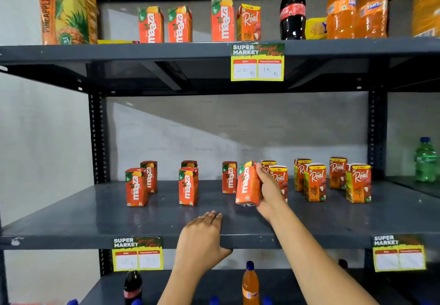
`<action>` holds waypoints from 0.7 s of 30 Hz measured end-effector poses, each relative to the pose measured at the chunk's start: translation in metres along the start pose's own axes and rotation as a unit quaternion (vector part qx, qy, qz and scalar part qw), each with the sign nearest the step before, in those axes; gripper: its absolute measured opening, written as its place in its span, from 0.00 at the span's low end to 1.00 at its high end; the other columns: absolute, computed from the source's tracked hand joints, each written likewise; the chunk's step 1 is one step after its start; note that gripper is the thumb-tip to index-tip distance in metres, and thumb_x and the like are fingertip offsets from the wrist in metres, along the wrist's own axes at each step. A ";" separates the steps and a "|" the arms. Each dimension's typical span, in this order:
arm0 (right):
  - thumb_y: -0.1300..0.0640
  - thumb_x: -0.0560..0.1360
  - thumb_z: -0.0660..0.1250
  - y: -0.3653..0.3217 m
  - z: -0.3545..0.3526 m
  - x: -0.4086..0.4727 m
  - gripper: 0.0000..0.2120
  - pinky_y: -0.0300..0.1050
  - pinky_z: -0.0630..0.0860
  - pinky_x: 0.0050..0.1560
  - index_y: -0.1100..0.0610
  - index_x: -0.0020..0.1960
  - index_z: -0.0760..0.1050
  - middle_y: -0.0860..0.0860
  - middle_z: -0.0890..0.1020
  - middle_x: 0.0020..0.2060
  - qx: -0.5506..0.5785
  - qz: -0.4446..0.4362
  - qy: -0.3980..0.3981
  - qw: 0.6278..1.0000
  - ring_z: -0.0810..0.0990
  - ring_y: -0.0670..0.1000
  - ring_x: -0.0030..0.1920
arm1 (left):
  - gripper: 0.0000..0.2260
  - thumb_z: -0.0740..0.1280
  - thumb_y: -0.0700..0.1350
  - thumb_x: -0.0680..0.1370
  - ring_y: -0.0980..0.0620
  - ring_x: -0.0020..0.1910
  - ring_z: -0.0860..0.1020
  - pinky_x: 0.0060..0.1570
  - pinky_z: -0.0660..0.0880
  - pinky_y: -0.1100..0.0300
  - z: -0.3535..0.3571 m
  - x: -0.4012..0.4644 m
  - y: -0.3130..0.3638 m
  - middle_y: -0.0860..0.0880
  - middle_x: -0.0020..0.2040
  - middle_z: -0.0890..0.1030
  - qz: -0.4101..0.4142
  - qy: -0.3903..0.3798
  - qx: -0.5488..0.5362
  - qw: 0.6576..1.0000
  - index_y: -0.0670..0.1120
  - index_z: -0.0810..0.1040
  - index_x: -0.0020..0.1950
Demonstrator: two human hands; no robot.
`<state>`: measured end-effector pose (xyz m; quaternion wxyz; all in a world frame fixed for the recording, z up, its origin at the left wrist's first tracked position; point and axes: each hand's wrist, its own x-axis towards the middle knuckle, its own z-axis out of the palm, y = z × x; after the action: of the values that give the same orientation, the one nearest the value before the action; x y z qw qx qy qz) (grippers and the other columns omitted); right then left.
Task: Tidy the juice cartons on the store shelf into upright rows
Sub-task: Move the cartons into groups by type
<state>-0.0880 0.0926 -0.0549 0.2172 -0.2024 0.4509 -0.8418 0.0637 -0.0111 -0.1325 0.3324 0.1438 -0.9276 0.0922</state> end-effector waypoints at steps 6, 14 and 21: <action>0.41 0.70 0.68 0.001 -0.003 -0.007 0.24 0.48 0.82 0.43 0.56 0.59 0.78 0.56 0.85 0.50 0.139 0.059 -0.135 0.979 0.85 0.54 0.46 | 0.34 0.64 0.65 0.68 0.52 0.66 0.71 0.64 0.69 0.57 -0.001 -0.001 0.000 0.51 0.70 0.71 -0.001 0.003 0.005 1.000 0.51 0.67 0.70; 0.39 0.72 0.65 0.002 -0.001 -0.008 0.28 0.46 0.81 0.40 0.64 0.55 0.81 0.59 0.84 0.47 0.172 0.081 -0.253 0.949 0.83 0.54 0.42 | 0.33 0.63 0.65 0.68 0.53 0.66 0.71 0.63 0.69 0.58 -0.004 -0.001 0.000 0.52 0.70 0.71 -0.002 0.000 0.008 1.000 0.51 0.67 0.69; 0.41 0.74 0.64 0.004 0.009 0.000 0.25 0.43 0.82 0.39 0.58 0.62 0.73 0.57 0.84 0.54 0.062 0.035 -0.195 0.978 0.85 0.51 0.43 | 0.34 0.62 0.65 0.67 0.53 0.66 0.71 0.63 0.69 0.58 -0.002 0.000 -0.001 0.52 0.69 0.72 -0.002 0.007 0.007 1.000 0.51 0.67 0.69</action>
<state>-0.0822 0.0843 -0.0538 0.3425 -0.3332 0.3531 -0.8043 0.0656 -0.0110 -0.1308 0.3383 0.1472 -0.9241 0.0996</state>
